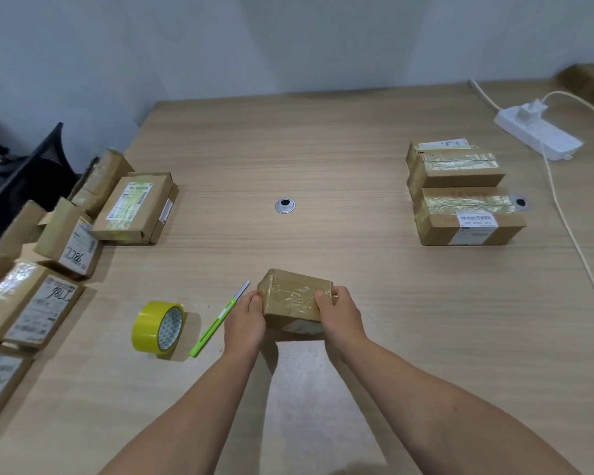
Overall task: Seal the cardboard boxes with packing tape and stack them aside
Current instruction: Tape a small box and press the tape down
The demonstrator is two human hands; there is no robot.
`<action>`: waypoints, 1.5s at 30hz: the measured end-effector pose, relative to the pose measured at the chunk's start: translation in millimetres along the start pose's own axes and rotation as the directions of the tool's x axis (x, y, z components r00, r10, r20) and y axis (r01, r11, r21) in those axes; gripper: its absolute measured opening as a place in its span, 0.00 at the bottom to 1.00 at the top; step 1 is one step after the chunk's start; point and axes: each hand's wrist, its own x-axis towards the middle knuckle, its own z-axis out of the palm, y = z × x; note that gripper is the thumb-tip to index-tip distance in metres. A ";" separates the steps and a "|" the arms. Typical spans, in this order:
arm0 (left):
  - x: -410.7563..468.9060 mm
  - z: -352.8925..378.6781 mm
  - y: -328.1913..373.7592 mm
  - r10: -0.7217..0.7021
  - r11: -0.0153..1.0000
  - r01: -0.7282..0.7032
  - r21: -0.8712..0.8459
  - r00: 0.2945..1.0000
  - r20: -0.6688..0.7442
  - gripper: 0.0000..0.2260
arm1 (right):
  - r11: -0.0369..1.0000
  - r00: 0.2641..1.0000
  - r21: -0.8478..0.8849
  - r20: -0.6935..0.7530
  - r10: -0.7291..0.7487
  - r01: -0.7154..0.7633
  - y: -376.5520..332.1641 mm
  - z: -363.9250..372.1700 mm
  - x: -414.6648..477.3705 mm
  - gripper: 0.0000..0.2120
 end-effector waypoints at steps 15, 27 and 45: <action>-5.7 10.8 -2.2 -0.104 0.993 0.095 0.074 0.984 0.144 0.17 | 0.992 0.998 -0.118 0.052 -0.036 0.042 8.0 18.9 6.9 0.46; -1.2 11.8 -6.6 -0.111 0.992 0.119 -0.041 0.982 0.153 0.09 | 0.990 0.995 -0.102 0.047 -0.090 0.094 5.9 13.8 3.6 0.13; 12.1 15.3 2.4 -0.265 0.963 0.270 -0.011 0.951 0.160 0.24 | 0.989 1.000 -0.148 0.023 0.015 -0.011 -7.7 16.3 5.1 0.22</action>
